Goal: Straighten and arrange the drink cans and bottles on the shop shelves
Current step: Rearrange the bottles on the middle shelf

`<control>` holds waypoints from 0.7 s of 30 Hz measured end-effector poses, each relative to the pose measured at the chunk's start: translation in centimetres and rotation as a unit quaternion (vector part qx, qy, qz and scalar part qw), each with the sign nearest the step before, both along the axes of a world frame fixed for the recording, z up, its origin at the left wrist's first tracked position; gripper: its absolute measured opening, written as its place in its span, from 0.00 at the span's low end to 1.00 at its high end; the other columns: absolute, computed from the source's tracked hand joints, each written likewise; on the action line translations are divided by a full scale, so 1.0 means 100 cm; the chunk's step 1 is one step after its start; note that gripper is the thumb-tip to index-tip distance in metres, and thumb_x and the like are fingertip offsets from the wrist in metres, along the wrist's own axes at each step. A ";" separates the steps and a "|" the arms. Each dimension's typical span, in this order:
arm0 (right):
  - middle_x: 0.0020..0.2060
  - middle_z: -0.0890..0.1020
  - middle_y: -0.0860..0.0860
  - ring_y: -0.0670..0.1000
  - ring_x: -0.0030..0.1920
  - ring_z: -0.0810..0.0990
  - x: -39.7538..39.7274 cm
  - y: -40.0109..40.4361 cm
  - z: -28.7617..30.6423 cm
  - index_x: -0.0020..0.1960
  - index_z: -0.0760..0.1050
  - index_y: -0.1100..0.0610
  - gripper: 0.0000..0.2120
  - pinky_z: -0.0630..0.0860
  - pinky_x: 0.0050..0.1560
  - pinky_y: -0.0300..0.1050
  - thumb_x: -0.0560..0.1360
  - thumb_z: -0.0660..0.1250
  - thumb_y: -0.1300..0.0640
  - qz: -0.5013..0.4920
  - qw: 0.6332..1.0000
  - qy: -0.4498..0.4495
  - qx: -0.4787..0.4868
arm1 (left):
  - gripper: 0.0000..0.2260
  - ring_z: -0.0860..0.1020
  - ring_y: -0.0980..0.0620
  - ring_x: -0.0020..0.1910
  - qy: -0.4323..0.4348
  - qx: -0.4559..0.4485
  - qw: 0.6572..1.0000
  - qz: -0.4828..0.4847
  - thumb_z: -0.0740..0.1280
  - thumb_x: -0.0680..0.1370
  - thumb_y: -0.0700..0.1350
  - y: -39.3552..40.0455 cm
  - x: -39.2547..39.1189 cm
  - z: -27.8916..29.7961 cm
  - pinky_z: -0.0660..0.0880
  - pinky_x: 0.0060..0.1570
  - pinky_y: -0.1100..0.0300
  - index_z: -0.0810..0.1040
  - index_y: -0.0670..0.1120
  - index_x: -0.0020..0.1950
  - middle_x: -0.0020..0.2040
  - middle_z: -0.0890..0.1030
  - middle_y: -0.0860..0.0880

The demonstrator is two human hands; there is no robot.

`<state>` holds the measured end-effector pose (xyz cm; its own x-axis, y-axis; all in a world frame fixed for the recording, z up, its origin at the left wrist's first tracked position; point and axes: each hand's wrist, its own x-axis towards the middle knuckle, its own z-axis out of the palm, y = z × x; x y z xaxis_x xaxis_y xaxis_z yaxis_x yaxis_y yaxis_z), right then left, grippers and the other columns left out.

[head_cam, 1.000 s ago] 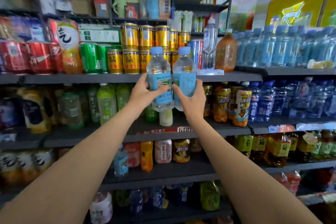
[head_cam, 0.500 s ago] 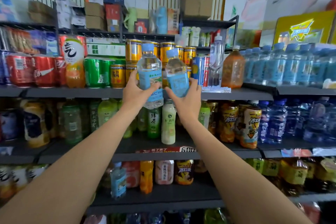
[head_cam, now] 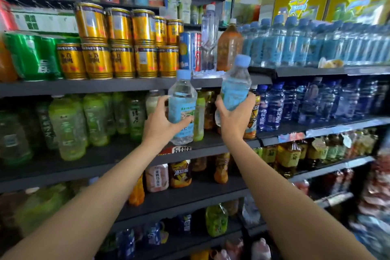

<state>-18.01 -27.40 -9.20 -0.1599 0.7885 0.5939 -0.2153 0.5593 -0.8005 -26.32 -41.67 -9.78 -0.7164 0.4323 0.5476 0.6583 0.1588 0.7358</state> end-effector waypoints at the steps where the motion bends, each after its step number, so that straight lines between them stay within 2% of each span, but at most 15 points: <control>1: 0.51 0.71 0.57 0.53 0.47 0.74 0.005 0.011 0.008 0.56 0.65 0.59 0.23 0.75 0.44 0.50 0.69 0.71 0.50 -0.009 1.000 0.024 0.008 | 0.30 0.79 0.50 0.55 -0.019 -0.005 1.000 -0.010 0.76 0.66 0.54 0.016 0.001 -0.003 0.77 0.51 0.52 0.66 0.51 0.63 0.55 0.79 0.52; 3: 0.51 0.72 0.57 0.55 0.48 0.75 0.014 0.031 0.019 0.56 0.64 0.58 0.23 0.76 0.44 0.49 0.69 0.71 0.49 -0.019 0.999 0.041 0.015 | 0.30 0.77 0.48 0.57 -0.036 -0.030 0.999 -0.007 0.76 0.67 0.49 0.051 0.004 -0.013 0.76 0.52 0.53 0.65 0.48 0.63 0.57 0.78 0.49; 6: 0.51 0.73 0.57 0.54 0.48 0.76 0.022 0.066 0.019 0.55 0.64 0.57 0.22 0.77 0.43 0.48 0.69 0.71 0.49 -0.006 0.999 0.023 0.027 | 0.28 0.76 0.45 0.58 -0.067 -0.063 0.995 0.030 0.75 0.68 0.46 0.106 0.011 -0.029 0.72 0.53 0.55 0.67 0.45 0.63 0.59 0.77 0.46; 10: 0.50 0.73 0.56 0.52 0.47 0.76 0.030 0.124 0.004 0.55 0.65 0.56 0.22 0.77 0.43 0.45 0.69 0.71 0.49 0.032 0.997 0.003 0.065 | 0.29 0.74 0.43 0.60 -0.144 -0.026 0.984 0.097 0.75 0.69 0.45 0.169 0.005 -0.049 0.71 0.58 0.53 0.66 0.44 0.65 0.61 0.76 0.43; 13: 0.50 0.74 0.56 0.53 0.48 0.77 0.029 0.161 0.003 0.56 0.64 0.55 0.26 0.78 0.45 0.51 0.66 0.70 0.43 0.064 0.996 0.004 0.066 | 0.29 0.73 0.42 0.61 -0.189 0.005 0.976 0.107 0.74 0.70 0.39 0.200 -0.004 -0.058 0.69 0.59 0.51 0.64 0.41 0.67 0.62 0.74 0.42; 17: 0.49 0.74 0.56 0.53 0.48 0.77 0.026 0.188 0.007 0.55 0.64 0.55 0.27 0.78 0.46 0.54 0.65 0.69 0.41 0.097 0.993 0.015 0.066 | 0.28 0.75 0.40 0.60 -0.202 0.022 0.970 0.137 0.74 0.69 0.37 0.219 -0.016 -0.075 0.70 0.58 0.49 0.65 0.40 0.65 0.60 0.75 0.40; 21: 0.48 0.74 0.54 0.51 0.48 0.76 0.023 0.196 0.005 0.56 0.64 0.55 0.26 0.78 0.45 0.48 0.67 0.71 0.45 0.120 0.990 0.010 0.073 | 0.28 0.74 0.41 0.60 -0.182 -0.024 0.971 0.153 0.73 0.71 0.40 0.223 -0.016 -0.075 0.70 0.57 0.51 0.64 0.39 0.66 0.61 0.75 0.41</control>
<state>-15.67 -7.83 -8.70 -0.3193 0.6352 0.7033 -0.3711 0.5991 -0.7095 -27.97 -19.41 -17.27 -0.9577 0.1875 0.2184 0.2726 0.3466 0.8975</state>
